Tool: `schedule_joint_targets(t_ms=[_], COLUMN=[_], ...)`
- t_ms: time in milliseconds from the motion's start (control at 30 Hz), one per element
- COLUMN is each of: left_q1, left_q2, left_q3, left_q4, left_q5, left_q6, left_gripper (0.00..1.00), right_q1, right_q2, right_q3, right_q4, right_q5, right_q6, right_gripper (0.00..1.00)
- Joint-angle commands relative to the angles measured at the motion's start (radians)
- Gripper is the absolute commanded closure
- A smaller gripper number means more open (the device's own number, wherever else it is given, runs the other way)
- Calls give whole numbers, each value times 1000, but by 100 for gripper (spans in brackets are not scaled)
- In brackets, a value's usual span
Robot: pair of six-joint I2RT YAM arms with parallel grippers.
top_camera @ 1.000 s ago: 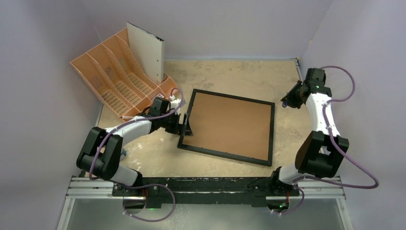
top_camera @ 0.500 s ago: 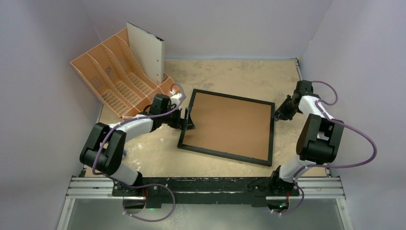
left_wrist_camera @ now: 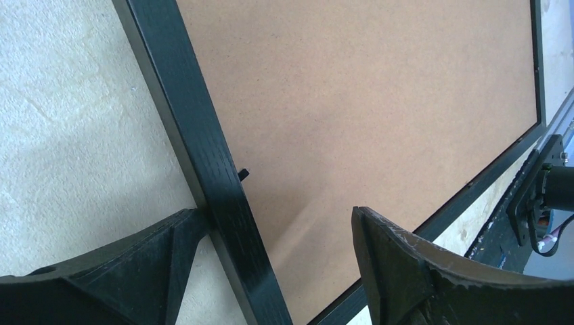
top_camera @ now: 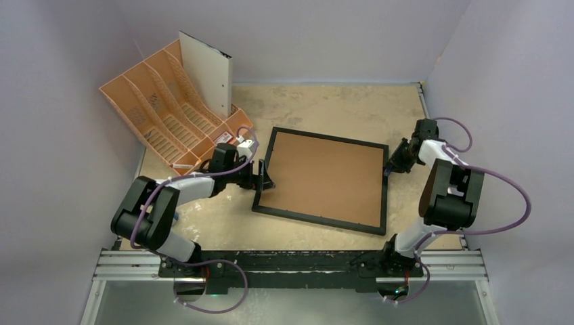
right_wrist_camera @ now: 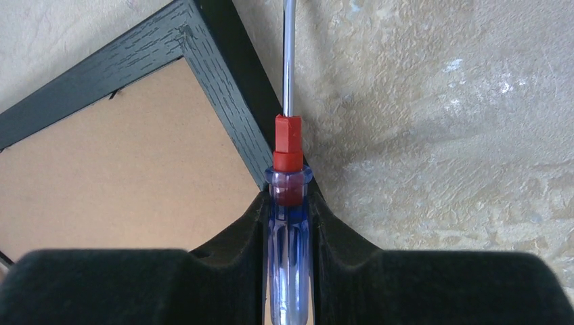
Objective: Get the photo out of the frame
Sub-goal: Adjust the photo frame at the center of the board.
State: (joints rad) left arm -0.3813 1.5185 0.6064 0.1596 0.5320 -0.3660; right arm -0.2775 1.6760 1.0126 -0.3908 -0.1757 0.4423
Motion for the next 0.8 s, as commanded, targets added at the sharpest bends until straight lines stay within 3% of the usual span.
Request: schedule_joint_targets(t_ms=[0,133,267,467,767], left_q1=[-10,-10,-11,-66,-83], left_q2=[-24,-41,-50,-104,-411], left_q3=[-60,-93,-118,-186,-329], left_q4=[21,23,53,92,-82], left_q5=[64,68,95,97,-71], left_q6=[-47,-49,-70,-145,-221], left_gripper=[15,16,19,24,24], right_q1=[30,30,50,177,204], right_q2=[26,35,76,99,92], right_q3=[-28,-33,-32,11,37], right_q4=[36,41,54,50,23], right_q5=[-2,55,17,-16,-54], right_q6=[-18,-26,-53,-88,-116], right_gripper=[100,100,100,100,100])
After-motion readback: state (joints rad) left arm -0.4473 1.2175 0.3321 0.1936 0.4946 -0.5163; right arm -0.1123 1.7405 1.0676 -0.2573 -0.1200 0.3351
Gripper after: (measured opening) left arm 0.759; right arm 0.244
